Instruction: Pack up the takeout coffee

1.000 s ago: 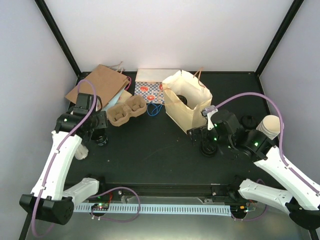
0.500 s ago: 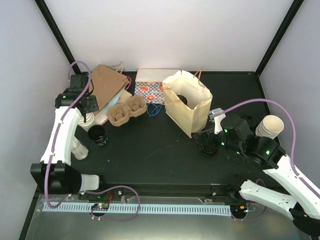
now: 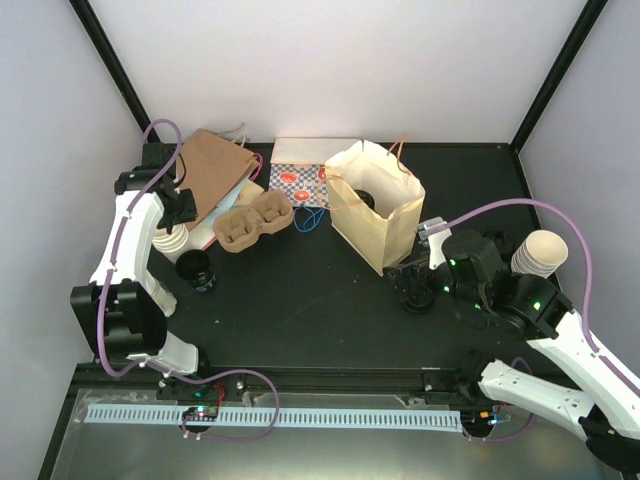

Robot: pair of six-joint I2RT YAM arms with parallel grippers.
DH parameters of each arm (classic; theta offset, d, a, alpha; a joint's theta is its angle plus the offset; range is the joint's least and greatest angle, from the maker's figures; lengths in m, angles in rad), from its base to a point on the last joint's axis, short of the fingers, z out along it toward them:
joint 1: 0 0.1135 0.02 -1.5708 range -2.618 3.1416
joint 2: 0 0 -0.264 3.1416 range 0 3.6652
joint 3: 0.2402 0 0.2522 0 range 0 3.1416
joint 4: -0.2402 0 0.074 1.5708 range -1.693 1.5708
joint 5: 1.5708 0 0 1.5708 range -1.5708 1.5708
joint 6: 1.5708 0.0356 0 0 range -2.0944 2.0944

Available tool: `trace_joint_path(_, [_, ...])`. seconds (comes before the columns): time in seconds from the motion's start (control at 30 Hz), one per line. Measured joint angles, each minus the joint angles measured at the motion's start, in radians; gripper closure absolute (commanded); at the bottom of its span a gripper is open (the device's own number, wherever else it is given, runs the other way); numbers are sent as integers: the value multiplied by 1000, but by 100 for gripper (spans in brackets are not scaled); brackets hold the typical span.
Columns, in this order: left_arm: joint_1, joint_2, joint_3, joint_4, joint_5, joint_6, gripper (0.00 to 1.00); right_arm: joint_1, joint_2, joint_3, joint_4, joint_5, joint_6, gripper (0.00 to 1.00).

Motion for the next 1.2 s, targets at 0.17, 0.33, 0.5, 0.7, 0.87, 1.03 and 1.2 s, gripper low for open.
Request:
trace_joint_path(0.17, [10,1,-2,0,-12,-2,77,0,2,0,0,-2,0,0])
trace_joint_path(0.33, [28,2,-3,1,-19,-1,75,0,8,0,0,-1,0,0])
trace_joint_path(0.5, [39,5,-4,2,-11,0,78,0,8,0,0,-1,0,0])
trace_joint_path(0.7, [40,37,-3,8,22,14,98,0,8,0,-1,0,0,0])
trace_joint_path(0.87, [40,33,-3,2,17,14,98,0,8,0,-1,0,0,0])
trace_joint_path(1.03, [40,22,16,-28,13,14,98,0,13,0,-2,0,0,0])
trace_joint_path(1.2, [27,13,86,-72,1,14,98,0,21,0,-2,0,0,0])
